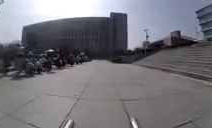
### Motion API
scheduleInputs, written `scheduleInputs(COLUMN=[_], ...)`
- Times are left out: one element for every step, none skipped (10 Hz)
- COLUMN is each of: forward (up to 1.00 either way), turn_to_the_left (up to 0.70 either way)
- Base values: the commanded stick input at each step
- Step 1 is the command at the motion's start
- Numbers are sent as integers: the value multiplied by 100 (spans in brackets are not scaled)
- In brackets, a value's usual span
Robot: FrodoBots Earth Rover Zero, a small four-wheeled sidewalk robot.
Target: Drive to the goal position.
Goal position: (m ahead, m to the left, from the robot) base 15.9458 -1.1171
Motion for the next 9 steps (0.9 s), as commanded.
scheduleInputs(forward=[100, 100, 100, 100, 100, 100, 100, 100, 100], turn_to_the_left=[0, 0, 0, 0, 0, 0, 0, 0, 0])
